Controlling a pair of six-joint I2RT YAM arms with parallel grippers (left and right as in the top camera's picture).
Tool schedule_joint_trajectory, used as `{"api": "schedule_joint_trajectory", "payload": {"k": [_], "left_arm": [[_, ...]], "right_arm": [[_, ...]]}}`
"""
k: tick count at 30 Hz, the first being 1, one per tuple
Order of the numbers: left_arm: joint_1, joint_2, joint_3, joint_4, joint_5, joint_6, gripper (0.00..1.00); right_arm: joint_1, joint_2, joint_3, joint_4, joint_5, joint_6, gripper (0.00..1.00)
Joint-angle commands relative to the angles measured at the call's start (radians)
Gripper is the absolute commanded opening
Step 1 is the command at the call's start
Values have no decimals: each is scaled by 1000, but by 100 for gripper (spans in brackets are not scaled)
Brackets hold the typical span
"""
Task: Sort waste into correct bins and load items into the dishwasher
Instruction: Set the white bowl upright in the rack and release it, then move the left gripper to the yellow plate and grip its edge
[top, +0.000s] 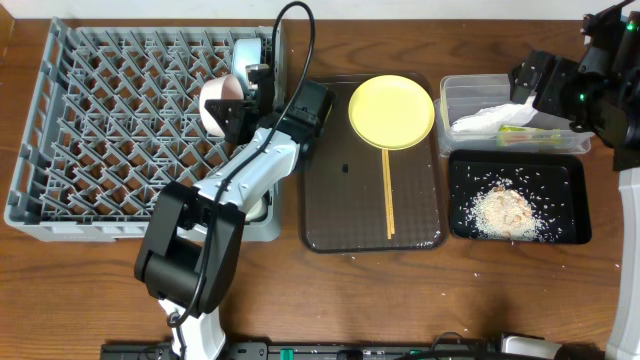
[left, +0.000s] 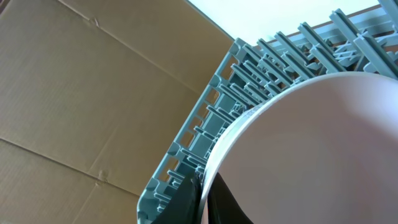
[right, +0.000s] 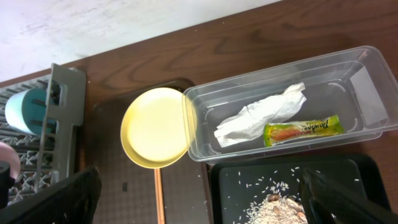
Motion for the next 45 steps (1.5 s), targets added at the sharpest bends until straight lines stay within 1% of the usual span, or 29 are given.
{"api": "schedule_joint_trajectory", "payload": {"k": [1, 8, 13, 19, 22, 25, 28, 29, 32, 35, 40, 44, 45], "left_arm": [[6, 12, -8, 2, -9, -24, 7], [40, 13, -8, 2, -8, -23, 7], [40, 13, -8, 1, -7, -23, 8], [6, 13, -8, -38, 130, -23, 7], [-19, 13, -8, -57, 147, -23, 8], [-41, 13, -8, -72, 147, -23, 15], [-54, 13, -8, -106, 147, -23, 32], [-58, 13, -8, -122, 148, -23, 36], [-63, 13, -8, -156, 151, -23, 40], [-65, 11, -7, -188, 185, -23, 41], [-65, -11, -7, -237, 345, -25, 41], [-65, -63, -6, -245, 468, -27, 48], [-65, -82, -5, -246, 504, -27, 51]], "right_arm": [[-8, -1, 9, 0, -8, 12, 99], [-8, -1, 9, 0, -8, 12, 99], [-8, -1, 9, -1, -8, 12, 99], [-8, -1, 9, -1, -8, 12, 99], [-8, -1, 9, -1, -8, 12, 99], [-8, -1, 9, -4, -7, 12, 99], [-8, -1, 9, -5, -8, 12, 99], [-8, -1, 9, -5, -8, 12, 99], [-8, -1, 9, -13, -7, 12, 99], [-8, -1, 9, -23, -8, 12, 99], [-8, -1, 9, -23, -8, 12, 99], [-8, -1, 9, -23, -8, 12, 99], [-8, -1, 9, -23, -8, 12, 99]]}}
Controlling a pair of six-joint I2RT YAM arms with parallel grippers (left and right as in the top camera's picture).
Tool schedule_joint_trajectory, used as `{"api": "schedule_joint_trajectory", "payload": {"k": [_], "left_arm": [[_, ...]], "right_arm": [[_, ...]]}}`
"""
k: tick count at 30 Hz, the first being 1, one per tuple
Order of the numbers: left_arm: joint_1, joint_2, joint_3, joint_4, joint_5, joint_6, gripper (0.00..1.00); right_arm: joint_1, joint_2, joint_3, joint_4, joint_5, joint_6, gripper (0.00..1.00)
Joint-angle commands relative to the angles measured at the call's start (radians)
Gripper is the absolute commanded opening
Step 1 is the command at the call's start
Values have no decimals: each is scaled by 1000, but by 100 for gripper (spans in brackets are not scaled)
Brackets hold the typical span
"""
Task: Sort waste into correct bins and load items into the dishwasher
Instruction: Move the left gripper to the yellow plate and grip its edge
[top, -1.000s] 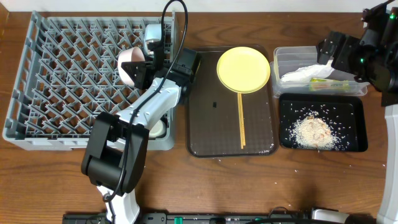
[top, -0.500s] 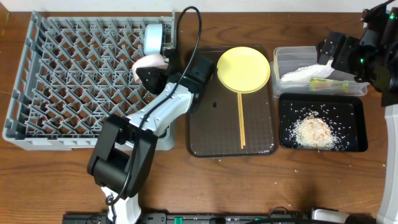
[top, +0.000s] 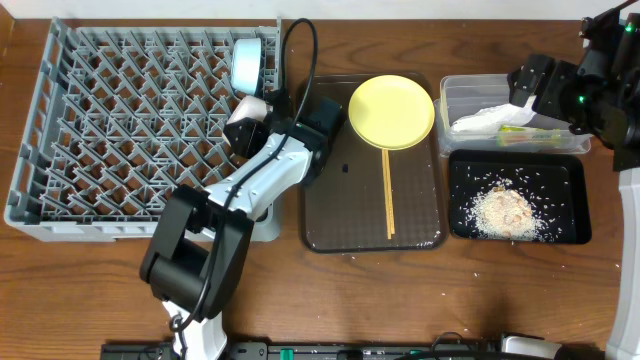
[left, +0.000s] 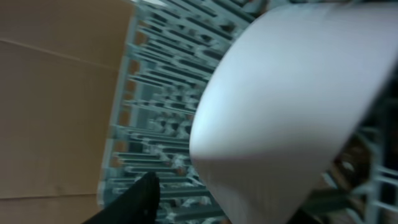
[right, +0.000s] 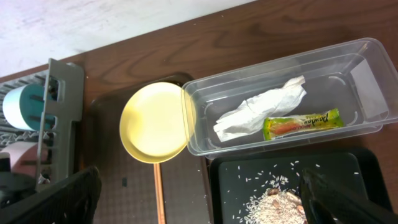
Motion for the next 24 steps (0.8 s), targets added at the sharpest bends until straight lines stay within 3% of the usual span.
{"api": "schedule_joint_trajectory", "payload": {"k": [1, 6, 12, 16, 24], "left_arm": [[-2, -94, -3, -5, 164, -13, 54], [-2, -228, -2, -5, 410, -13, 68], [-2, -354, -2, 35, 716, -18, 70], [-4, -354, -2, 141, 919, -140, 70], [-55, -167, -2, 364, 955, -339, 75]], "right_arm": [[-8, -1, 9, -2, -8, 12, 99], [-8, -1, 9, -2, -8, 12, 99], [-8, -1, 9, -2, -8, 12, 99], [-8, -1, 9, -2, -8, 12, 99], [-8, -1, 9, -2, -8, 12, 99]]}}
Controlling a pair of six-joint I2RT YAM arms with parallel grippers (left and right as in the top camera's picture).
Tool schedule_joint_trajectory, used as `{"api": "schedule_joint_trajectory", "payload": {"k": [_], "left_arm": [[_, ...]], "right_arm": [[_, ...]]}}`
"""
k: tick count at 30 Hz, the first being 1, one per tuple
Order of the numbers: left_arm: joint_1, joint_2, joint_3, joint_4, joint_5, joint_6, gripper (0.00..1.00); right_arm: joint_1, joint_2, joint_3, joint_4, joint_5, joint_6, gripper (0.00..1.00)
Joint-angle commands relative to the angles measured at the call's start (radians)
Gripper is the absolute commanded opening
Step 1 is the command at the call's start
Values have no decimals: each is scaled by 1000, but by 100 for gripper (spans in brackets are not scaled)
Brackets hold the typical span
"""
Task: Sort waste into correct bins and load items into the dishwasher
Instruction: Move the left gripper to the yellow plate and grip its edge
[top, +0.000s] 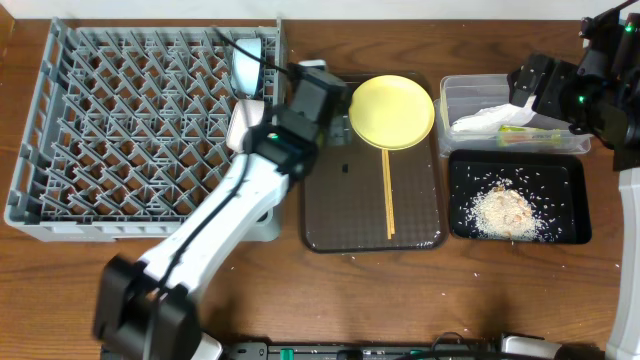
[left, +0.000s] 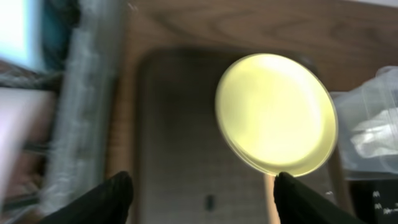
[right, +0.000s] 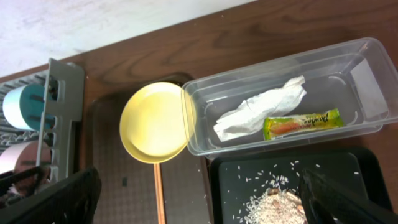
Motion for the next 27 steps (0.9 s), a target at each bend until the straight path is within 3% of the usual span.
{"api": "schedule_joint_trajectory", "payload": {"k": [1, 10, 27], "left_arm": [[-15, 116, -3, 48, 52, -145, 76], [-17, 286, -3, 189, 73, -311, 78], [-23, 431, -3, 356, 153, -483, 78]], "right_arm": [[-8, -1, 9, -1, -7, 12, 99], [-8, -1, 9, -2, -7, 12, 99], [-8, -1, 9, -4, -7, 12, 99]]}}
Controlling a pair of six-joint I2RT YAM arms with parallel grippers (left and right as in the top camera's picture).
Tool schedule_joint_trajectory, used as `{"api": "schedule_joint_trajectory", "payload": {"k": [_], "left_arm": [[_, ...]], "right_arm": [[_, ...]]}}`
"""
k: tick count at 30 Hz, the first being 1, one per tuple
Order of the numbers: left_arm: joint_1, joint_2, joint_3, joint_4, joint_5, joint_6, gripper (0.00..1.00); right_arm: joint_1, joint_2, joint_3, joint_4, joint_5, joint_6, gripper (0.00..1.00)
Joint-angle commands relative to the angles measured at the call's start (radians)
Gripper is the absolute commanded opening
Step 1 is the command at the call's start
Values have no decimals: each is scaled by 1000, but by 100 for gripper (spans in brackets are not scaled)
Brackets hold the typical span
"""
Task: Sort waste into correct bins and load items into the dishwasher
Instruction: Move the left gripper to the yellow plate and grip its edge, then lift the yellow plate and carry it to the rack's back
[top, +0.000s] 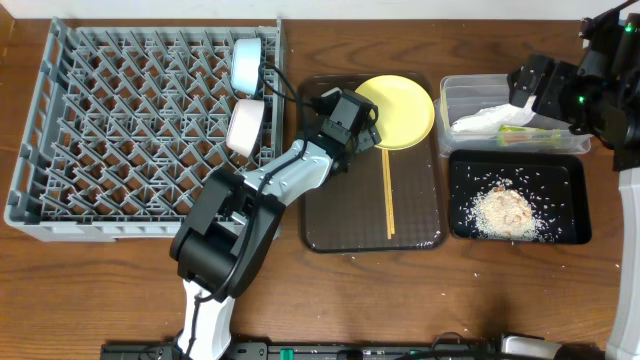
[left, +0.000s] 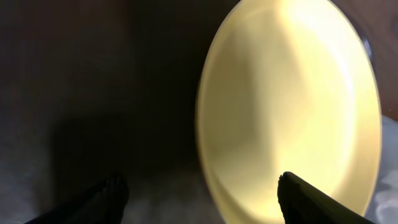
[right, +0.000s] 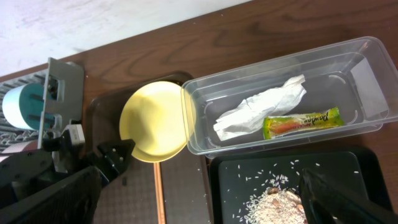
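Note:
A yellow plate (top: 396, 108) lies at the far end of the dark tray (top: 340, 215), with one wooden chopstick (top: 387, 195) running toward the front. My left gripper (top: 366, 127) is low at the plate's left edge and open. In the left wrist view the plate (left: 292, 106) fills the right side, its rim between the spread fingers of the left gripper (left: 199, 199). A pink bowl (top: 245, 126) and a blue cup (top: 245, 64) stand in the grey rack (top: 90, 140). My right gripper (right: 199, 205) hangs open above the bins and holds nothing.
A clear bin (top: 460, 95) at the right holds a crumpled tissue (right: 261, 112) and a green wrapper (right: 301, 122). In front of it a black tray (top: 572, 200) holds a heap of rice (top: 505, 212). Brown tabletop runs along the front.
My left gripper, which was higher over the tray's far left corner, is now down at the yellow plate's left edge, still open. The pink bowl stays in the rack. The right arm has not moved.
My left gripper held the pink bowl over the rack's right side. Then the bowl was lower, among the pegs below the blue cup. Then the gripper was open and off the bowl, facing the yellow plate. Now it is at the plate's rim.

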Motion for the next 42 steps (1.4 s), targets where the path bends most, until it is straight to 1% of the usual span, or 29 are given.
{"api": "schedule_joint_trajectory", "payload": {"k": [1, 6, 8, 9, 11, 14, 18, 19, 20, 21, 22, 26, 28, 30, 31, 42], "left_arm": [[-3, 39, -2, 27, 31, -55, 77], [-6, 79, -2, 88, 75, -63, 70], [-6, 94, -2, 95, 81, -86, 68], [-6, 102, -2, 97, 81, -93, 64], [-7, 114, -2, 101, 81, -106, 61], [-7, 136, -2, 127, 81, -105, 53], [-7, 166, -2, 148, 79, -105, 46], [-7, 173, -2, 147, 72, -105, 42], [-7, 178, -2, 147, 66, -105, 35], [-7, 183, -2, 147, 62, -105, 31], [-7, 186, -2, 147, 62, -105, 28], [-7, 190, -2, 146, 61, -105, 27], [-6, 190, -2, 144, 61, -105, 20], [-6, 190, -2, 135, 52, -105, 10], [-6, 190, -2, 131, 45, -104, 8], [13, 189, -2, 125, 17, -105, 8]], "right_arm": [[-8, -1, 9, 0, -8, 12, 99], [-8, -1, 9, 0, -8, 12, 99], [-8, -1, 9, 0, -8, 12, 99], [-8, -1, 9, -1, -8, 12, 99], [-8, -1, 9, -1, -8, 12, 99], [-8, -1, 9, 0, -8, 12, 99], [-8, -1, 9, -1, -8, 12, 99], [-8, -1, 9, -1, -8, 12, 99], [-8, -1, 9, -1, -8, 12, 99], [-8, -1, 9, -1, -8, 12, 99], [-8, -1, 9, -1, -8, 12, 99], [-8, -1, 9, -1, -8, 12, 99], [-8, -1, 9, -1, -8, 12, 99], [-8, -1, 9, -1, -8, 12, 99], [-8, -1, 9, -1, -8, 12, 99], [-8, -1, 9, -1, -8, 12, 99]]}}
